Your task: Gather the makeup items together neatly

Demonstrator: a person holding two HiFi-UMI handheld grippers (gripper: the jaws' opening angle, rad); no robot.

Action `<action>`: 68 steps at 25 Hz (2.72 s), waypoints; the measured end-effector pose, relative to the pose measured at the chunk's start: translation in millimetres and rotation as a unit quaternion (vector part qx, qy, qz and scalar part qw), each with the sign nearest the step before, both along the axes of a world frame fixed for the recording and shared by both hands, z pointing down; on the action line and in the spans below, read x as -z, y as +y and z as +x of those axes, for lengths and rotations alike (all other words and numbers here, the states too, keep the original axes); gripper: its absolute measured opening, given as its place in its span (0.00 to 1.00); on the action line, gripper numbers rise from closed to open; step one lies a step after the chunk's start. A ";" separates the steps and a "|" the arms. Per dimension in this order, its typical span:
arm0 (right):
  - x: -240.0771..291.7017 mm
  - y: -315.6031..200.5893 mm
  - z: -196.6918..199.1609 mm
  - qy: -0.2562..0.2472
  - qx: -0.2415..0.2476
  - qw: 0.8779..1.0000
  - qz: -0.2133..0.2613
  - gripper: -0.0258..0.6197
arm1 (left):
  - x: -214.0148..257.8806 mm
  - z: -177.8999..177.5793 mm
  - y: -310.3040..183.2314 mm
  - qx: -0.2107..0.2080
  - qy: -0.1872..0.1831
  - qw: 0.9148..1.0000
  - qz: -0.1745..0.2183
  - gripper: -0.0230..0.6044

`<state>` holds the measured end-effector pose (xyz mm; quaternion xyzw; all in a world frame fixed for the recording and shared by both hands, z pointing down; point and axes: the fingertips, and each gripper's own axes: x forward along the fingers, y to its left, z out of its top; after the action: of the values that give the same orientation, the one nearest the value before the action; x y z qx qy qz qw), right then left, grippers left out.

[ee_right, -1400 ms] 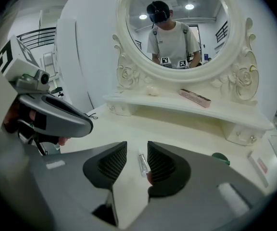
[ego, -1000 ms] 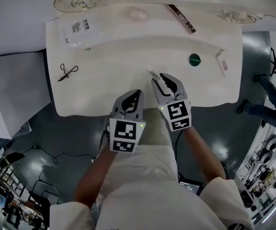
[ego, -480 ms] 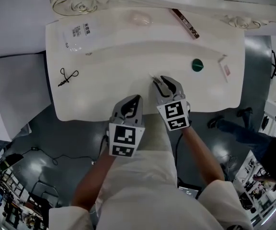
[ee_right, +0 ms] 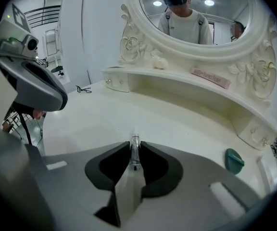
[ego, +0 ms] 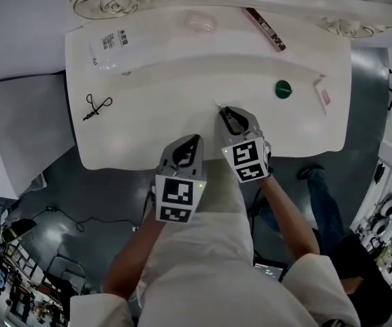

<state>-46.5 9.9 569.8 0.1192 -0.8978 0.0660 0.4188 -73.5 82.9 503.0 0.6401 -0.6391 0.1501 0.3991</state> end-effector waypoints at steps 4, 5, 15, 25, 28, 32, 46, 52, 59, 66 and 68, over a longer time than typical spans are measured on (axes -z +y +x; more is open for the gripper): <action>0.7 -0.4 1.9 -0.005 -0.008 1.000 -0.004 0.14 | 1.4 1.4 1.0 -0.001 -0.002 1.000 0.000 0.03; 1.3 -0.9 2.5 -0.007 -0.010 1.000 -0.005 0.14 | 1.7 1.7 0.7 -0.002 -0.003 1.000 0.000 0.03; 19.2 -3.1 9.0 -0.038 -0.040 0.998 -0.018 0.14 | 7.7 6.5 -2.9 -0.025 -0.015 1.000 0.003 0.03; 34.8 -5.4 27.5 -0.057 -0.078 0.995 -0.023 0.14 | 19.7 21.9 -13.5 -0.043 -0.022 0.999 0.012 0.03; 38.3 -10.3 38.2 -0.062 -0.098 0.993 -0.026 0.14 | 21.5 30.1 -17.5 -0.055 -0.023 0.998 0.015 0.03; 44.5 -18.0 55.9 -0.065 -0.123 0.990 -0.022 0.14 | 22.9 41.4 -23.3 -0.068 -0.023 0.997 0.017 0.03; 48.2 -45.5 126.3 -0.066 -0.206 0.976 -0.015 0.14 | 21.6 92.6 -42.7 -0.113 -0.012 0.993 0.013 0.03; 41.6 -57.9 153.9 -0.056 -0.227 0.972 -0.007 0.14 | 19.6 106.0 -49.9 -0.117 -0.013 0.993 0.008 0.03; 35.3 -74.8 181.6 -0.044 -0.257 0.965 -0.008 0.14 | 17.4 124.0 -58.4 -0.117 -0.013 0.993 0.002 0.03; 23.1 -86.8 202.2 -0.019 -0.285 0.958 -0.011 0.14 | 15.1 136.2 -65.7 -0.109 -0.013 0.994 -0.003 0.03; 18.8 -87.6 206.9 -0.012 -0.293 0.956 -0.014 0.14 | 14.0 139.6 -66.3 -0.106 -0.012 0.994 -0.006 0.03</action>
<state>160.3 -77.7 551.0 0.3707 -0.8274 0.1999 0.3715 66.1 16.6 489.1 0.7000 -0.5715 0.2029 0.3772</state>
